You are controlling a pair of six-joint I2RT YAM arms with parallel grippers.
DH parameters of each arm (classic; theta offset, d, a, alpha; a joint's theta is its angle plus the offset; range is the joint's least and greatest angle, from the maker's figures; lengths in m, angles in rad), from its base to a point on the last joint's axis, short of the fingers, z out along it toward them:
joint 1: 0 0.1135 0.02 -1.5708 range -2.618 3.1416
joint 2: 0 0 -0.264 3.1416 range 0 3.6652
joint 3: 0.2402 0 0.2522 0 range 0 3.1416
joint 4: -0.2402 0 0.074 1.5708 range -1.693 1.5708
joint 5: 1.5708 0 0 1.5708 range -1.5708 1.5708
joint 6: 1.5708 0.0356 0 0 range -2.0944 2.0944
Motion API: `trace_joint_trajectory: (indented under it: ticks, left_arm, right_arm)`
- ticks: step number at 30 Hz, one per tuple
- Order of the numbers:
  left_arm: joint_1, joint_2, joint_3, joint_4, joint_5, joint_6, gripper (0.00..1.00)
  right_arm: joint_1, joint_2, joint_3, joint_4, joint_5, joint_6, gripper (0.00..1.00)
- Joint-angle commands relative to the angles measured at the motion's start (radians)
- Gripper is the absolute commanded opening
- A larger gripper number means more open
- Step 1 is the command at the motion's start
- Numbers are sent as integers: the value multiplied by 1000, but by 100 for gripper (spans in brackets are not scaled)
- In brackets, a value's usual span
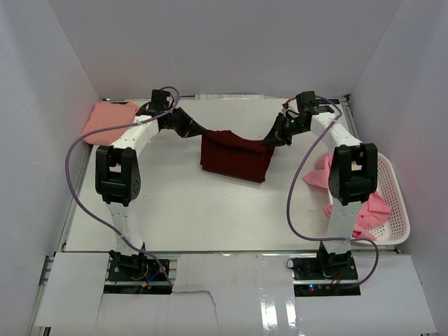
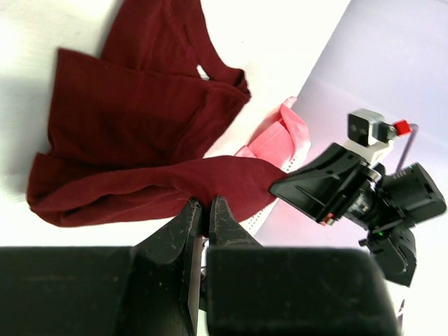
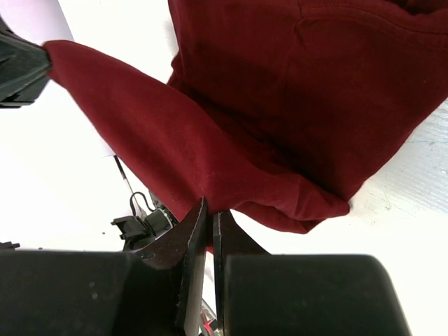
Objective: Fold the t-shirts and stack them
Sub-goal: Fold the long partially folded tshirt into a neat square
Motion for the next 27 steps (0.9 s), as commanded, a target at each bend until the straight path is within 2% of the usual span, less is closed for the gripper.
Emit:
trace_joint_trajectory:
  ticks: [1, 11, 19, 27]
  left_arm:
    - [7, -17, 61, 23, 34, 21, 0]
    - [-6, 12, 90, 37, 127, 34, 0]
    - [-61, 116, 162, 59, 206, 46, 2]
    - [-79, 194, 239, 76, 221, 40, 2]
  right_arm:
    - [-7, -30, 25, 5, 6, -12, 9]
    - [-10, -113, -55, 26, 43, 4, 8]
    - [-20, -187, -155, 77, 83, 42, 8]
    - [-48, -193, -153, 92, 103, 47, 8]
